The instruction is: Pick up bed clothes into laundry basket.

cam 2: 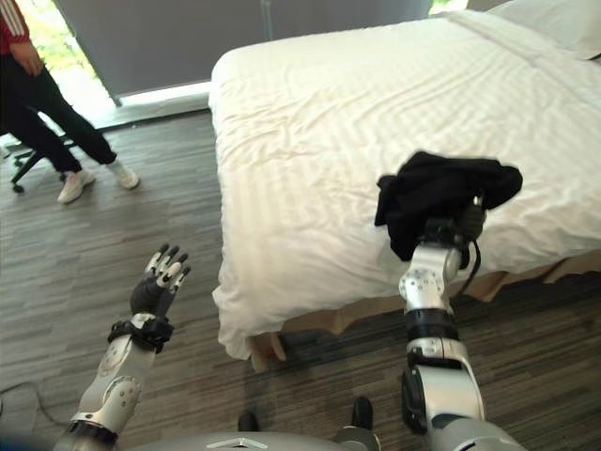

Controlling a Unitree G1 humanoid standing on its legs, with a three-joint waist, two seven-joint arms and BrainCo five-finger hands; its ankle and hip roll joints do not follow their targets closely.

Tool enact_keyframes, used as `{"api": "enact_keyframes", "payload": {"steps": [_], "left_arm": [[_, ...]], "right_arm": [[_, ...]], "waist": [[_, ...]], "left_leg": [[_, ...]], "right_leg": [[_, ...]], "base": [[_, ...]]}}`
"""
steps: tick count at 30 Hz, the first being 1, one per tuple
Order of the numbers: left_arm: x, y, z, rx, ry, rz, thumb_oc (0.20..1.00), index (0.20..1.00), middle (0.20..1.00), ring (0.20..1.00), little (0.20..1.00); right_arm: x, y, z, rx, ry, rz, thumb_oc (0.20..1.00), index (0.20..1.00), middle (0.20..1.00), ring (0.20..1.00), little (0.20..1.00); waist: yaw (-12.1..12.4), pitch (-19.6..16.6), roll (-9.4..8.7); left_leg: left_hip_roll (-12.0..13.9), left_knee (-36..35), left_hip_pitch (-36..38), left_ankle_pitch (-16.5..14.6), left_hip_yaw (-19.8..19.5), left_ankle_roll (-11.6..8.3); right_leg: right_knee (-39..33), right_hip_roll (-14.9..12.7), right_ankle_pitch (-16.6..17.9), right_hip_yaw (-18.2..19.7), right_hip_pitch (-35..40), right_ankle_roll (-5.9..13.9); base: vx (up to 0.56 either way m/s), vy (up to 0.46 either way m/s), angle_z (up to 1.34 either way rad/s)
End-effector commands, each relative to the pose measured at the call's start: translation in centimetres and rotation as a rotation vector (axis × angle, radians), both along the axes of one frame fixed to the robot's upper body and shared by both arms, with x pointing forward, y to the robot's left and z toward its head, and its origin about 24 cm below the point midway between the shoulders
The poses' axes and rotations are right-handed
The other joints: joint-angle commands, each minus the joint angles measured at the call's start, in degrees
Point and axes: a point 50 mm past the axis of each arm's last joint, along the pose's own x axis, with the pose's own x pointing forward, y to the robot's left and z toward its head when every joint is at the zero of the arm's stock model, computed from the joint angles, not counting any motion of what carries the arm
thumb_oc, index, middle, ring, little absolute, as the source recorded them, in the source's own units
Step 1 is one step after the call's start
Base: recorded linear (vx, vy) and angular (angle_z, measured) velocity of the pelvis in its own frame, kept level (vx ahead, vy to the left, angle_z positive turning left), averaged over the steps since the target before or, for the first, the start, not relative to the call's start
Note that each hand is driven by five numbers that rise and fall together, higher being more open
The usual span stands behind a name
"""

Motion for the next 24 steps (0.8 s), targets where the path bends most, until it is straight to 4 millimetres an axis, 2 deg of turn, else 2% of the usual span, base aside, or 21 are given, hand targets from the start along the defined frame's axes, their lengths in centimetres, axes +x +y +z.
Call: {"api": "enact_keyframes", "payload": {"steps": [1, 5, 7, 8, 9, 11, 13, 14, 15, 16, 18, 19, 20, 21, 23, 24], "left_arm": [[0.8, 1.1, 1.4, 0.073, -0.067, 0.022, 1.000, 1.000, 1.000, 1.000, 1.000], [0.6, 1.4, 0.7, 0.088, -0.033, 0.032, 1.000, 1.000, 1.000, 1.000, 1.000], [0.9, 1.5, 1.0, 0.111, -0.043, 0.032, 1.000, 1.000, 1.000, 1.000, 1.000], [0.9, 1.5, 1.0, 0.111, -0.043, 0.032, 1.000, 1.000, 1.000, 1.000, 1.000], [1.4, 1.4, 1.4, 0.145, -0.058, 0.005, 1.000, 1.000, 1.000, 1.000, 1.000], [1.9, 1.3, 2.1, 0.181, -0.088, -0.020, 1.000, 1.000, 1.000, 1.000, 1.000], [2.2, 1.3, 2.4, 0.200, -0.102, -0.027, 1.000, 1.000, 1.000, 1.000, 1.000], [2.6, 1.2, 2.9, 0.211, -0.124, -0.039, 1.000, 1.000, 1.000, 1.000, 1.000], [3.8, 0.9, 4.1, 0.242, -0.170, -0.055, 1.000, 1.000, 1.000, 1.000, 1.000], [3.8, 0.9, 4.1, 0.242, -0.170, -0.054, 1.000, 1.000, 1.000, 1.000, 1.000], [4.4, 0.2, 4.4, 0.216, -0.183, -0.072, 1.000, 1.000, 1.000, 1.000, 1.000], [4.5, -0.5, 4.2, 0.167, -0.181, -0.087, 1.000, 1.000, 1.000, 1.000, 1.000], [4.5, -0.5, 4.2, 0.165, -0.180, -0.087, 1.000, 1.000, 1.000, 1.000, 1.000], [4.3, -0.8, 4.2, 0.144, -0.185, -0.096, 1.000, 1.000, 1.000, 1.000, 1.000], [3.1, -0.5, 3.3, 0.085, -0.155, -0.078, 1.000, 1.000, 1.000, 1.000, 1.000], [2.6, -0.4, 2.8, 0.052, -0.136, -0.059, 1.000, 1.000, 1.000, 1.000, 1.000]], "right_arm": [[-0.5, -2.0, 3.8, -0.080, -0.153, -0.104, 0.200, 0.200, 0.200, 0.200, 0.200], [-4.4, -3.7, -0.3, -0.023, -0.081, -0.192, 0.200, 0.200, 0.200, 0.200, 0.200], [-7.0, -4.7, -1.5, -0.006, -0.087, -0.259, 0.200, 0.200, 0.200, 0.200, 0.200], [-7.0, -4.7, -1.5, -0.006, -0.087, -0.259, 0.200, 0.200, 0.200, 0.200, 0.200], [-8.7, -5.4, -1.9, -0.004, -0.106, -0.312, 0.200, 0.200, 0.200, 0.200, 0.200], [-10.5, -5.9, -1.9, -0.020, -0.135, -0.358, 0.200, 0.200, 0.200, 0.200, 0.200], [-10.9, -5.8, -2.0, -0.023, -0.143, -0.368, 0.200, 0.200, 0.200, 0.200, 0.200], [-10.9, -5.8, -2.0, -0.025, -0.151, -0.365, 0.200, 0.200, 0.200, 0.200, 0.200], [-11.5, -5.0, -2.6, -0.025, -0.142, -0.344, 0.200, 0.200, 0.200, 0.200, 0.200], [-11.5, -5.0, -2.6, -0.024, -0.143, -0.344, 0.200, 0.200, 0.200, 0.200, 0.200], [-10.7, -4.2, -2.7, -0.009, -0.146, -0.298, 0.200, 0.200, 0.200, 0.200, 0.200], [-9.9, -3.6, -2.3, 0.003, -0.175, -0.267, 0.200, 0.200, 0.200, 0.200, 0.200], [-9.9, -3.6, -2.3, 0.002, -0.176, -0.267, 0.200, 0.200, 0.200, 0.200, 0.200], [-9.4, -3.3, -2.0, 0.009, -0.194, -0.251, 0.200, 0.200, 0.200, 0.200, 0.200], [-7.8, -1.9, -0.9, 0.030, -0.262, -0.201, 0.200, 0.200, 0.200, 0.200, 0.200], [-7.4, -1.6, -0.7, 0.031, -0.274, -0.187, 0.200, 0.200, 0.200, 0.200, 0.200]], "waist": [[-0.75, -0.21, -2.13], [-3.91, 0.18, -3.14], [-6.42, 0.51, -3.65], [-6.42, 0.51, -3.65], [-8.80, 0.83, -3.90], [-11.59, 1.75, -3.96], [-11.97, 2.24, -3.90], [-12.47, 2.92, -3.87], [-13.67, 4.76, -3.00], [-13.77, 4.81, -2.96], [-13.83, 5.30, -2.44], [-13.59, 5.14, -2.19], [-13.42, 5.25, -2.24], [-12.86, 4.91, -2.05], [-10.25, 2.86, -1.37], [-9.69, 2.42, -1.34]], "left_leg": [[0.99, 2.90, 6.20, -4.82, 1.25, -0.43], [-0.87, 2.99, 8.04, -6.47, 2.66, 1.01], [-2.41, 1.49, 8.74, -6.03, 3.66, 1.66], [-2.41, 1.49, 8.74, -6.03, 3.66, 1.66], [-3.51, 0.75, 8.64, -6.38, 4.31, 2.18], [-4.04, 0.70, 8.28, -7.03, 5.74, 2.18], [-4.26, 0.70, 7.94, -7.08, 6.47, 2.28], [-4.49, 0.70, 7.63, -6.98, 7.42, 2.32], [-3.55, 0.70, 6.78, -6.95, 9.27, 2.38], [-3.43, 0.70, 6.81, -6.95, 9.18, 2.30], [-2.47, 0.70, 5.96, -5.36, 12.02, 2.79], [-2.10, 0.70, 5.40, -4.59, 15.74, 3.71], [-2.11, 0.70, 5.66, -4.72, 15.97, 3.67], [-1.96, 0.70, 5.41, -4.43, 18.35, 4.31], [-2.32, 0.95, 5.75, -4.11, 26.41, 6.17], [-2.68, 1.08, 5.72, -3.83, 28.46, 6.72]], "right_leg": [[5.16, -5.30, -2.39, 0.34, 3.49, 2.01], [6.69, -6.79, 0.49, 1.64, 3.23, 3.47], [7.01, -7.79, 4.38, 3.02, 1.97, 4.58], [7.01, -7.79, 4.38, 3.02, 1.97, 4.58], [6.97, -8.73, 8.22, 3.92, 0.48, 5.28], [6.30, -9.24, 12.49, 4.14, -1.35, 5.82], [5.39, -9.36, 14.06, 3.97, -2.22, 5.82], [5.03, -9.87, 15.60, 2.39, -3.03, 5.82], [7.74, -10.44, 12.52, -3.96, -4.24, 5.82], [8.10, -10.40, 12.15, -4.04, -4.28, 5.82], [12.30, -11.24, 7.28, -7.29, -3.27, 5.51], [17.56, -12.14, 3.56, -10.58, -1.35, 4.70], [18.27, -12.24, 3.00, -10.23, -1.59, 4.67], [20.29, -12.86, 1.87, -12.32, -0.33, 3.97], [24.13, -14.65, 0.93, -18.95, 5.42, 3.40], [25.13, -13.66, 0.86, -19.75, 6.57, 3.75]], "base": [[0.02, 0.118, -0.19], [0.01, 0.145, -0.07], [-0.04, 0.149, -0.21], [-0.08, 0.161, -0.23], [-0.06, 0.160, -0.23], [-0.09, 0.156, -0.23], [-0.09, 0.102, -0.51], [-0.23, 0.256, -0.87], [-0.20, 0.196, -0.83], [-0.22, 0.200, -0.95], [-0.21, 0.178, -0.88], [-0.20, 0.184, -0.57], [-0.20, 0.169, -0.94], [-0.14, 0.102, -2.01], [-0.24, 0.179, -2.49], [-0.15, 0.117, -2.08]]}}
